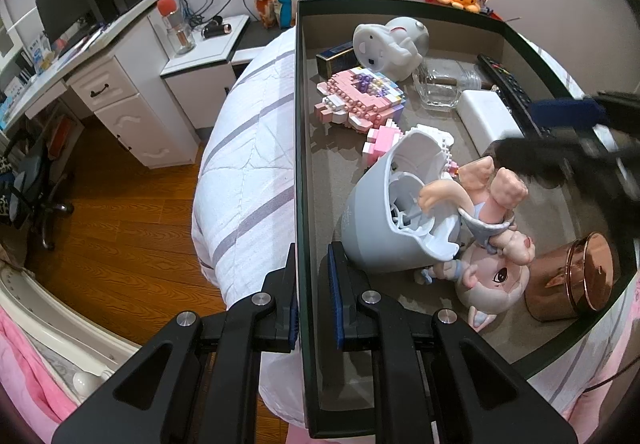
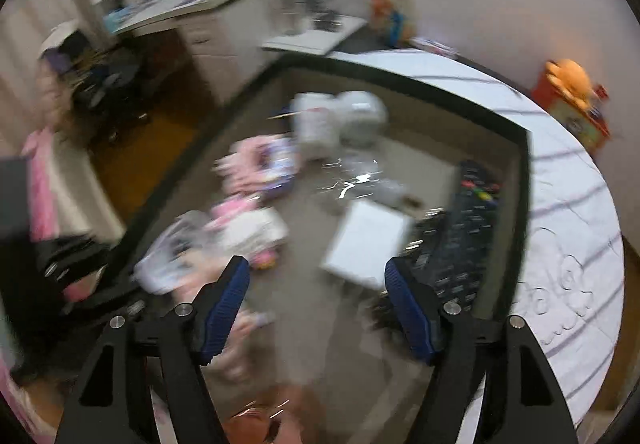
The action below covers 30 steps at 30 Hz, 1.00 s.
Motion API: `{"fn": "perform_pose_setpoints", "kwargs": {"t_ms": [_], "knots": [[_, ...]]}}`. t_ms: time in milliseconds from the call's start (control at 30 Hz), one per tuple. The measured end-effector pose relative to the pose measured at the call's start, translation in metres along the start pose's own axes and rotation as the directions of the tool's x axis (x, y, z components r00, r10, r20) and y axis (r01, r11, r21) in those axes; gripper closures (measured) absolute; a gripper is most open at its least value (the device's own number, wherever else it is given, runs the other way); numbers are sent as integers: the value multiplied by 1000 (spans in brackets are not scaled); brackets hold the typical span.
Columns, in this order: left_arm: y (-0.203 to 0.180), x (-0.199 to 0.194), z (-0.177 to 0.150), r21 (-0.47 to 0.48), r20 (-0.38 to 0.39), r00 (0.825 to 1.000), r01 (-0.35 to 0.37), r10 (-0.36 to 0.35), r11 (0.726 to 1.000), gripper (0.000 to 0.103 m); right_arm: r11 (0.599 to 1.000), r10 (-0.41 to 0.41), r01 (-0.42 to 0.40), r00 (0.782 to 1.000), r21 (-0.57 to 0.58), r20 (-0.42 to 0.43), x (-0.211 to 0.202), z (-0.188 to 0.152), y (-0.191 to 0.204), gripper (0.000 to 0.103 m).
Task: Organize rigid objects
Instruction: 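Grasp the pink pig doll in the box with the right gripper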
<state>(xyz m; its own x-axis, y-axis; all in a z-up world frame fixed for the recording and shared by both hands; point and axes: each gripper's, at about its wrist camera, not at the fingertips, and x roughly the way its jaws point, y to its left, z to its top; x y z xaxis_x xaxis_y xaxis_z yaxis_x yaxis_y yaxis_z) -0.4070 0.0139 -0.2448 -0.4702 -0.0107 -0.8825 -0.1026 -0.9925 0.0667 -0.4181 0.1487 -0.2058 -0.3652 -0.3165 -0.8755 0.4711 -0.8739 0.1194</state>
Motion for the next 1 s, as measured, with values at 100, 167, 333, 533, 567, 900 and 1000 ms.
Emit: {"fn": "perform_pose_setpoints", "kwargs": {"t_ms": [100,167,333,533,567,900,1000], "knots": [[-1,-1,-1,0,2,1000,-2,2,1000,93,1000,30,-30,999,-5,15,-8,-9,7,31],[-2,-1,-1,0,2,1000,-2,2,1000,93,998,70,-70,997,7,20,-10,-13,8,31],[-2,-1,-2,-2,2,1000,-4,4,1000,93,994,103,-104,994,20,43,-10,-21,11,31],[-1,-1,-1,-3,1,1000,-5,5,1000,93,997,72,-73,997,19,42,-9,-15,16,31],[-1,-1,-1,-3,1,1000,-5,5,1000,93,998,66,-67,997,21,44,-9,-16,16,31],[-1,-1,1,-6,1,1000,1,-1,1000,92,995,-97,96,994,29,41,-13,-31,20,31],[-1,-2,1,-9,3,1000,2,-2,1000,92,989,-148,147,988,27,40,-11,-35,27,31]]}}
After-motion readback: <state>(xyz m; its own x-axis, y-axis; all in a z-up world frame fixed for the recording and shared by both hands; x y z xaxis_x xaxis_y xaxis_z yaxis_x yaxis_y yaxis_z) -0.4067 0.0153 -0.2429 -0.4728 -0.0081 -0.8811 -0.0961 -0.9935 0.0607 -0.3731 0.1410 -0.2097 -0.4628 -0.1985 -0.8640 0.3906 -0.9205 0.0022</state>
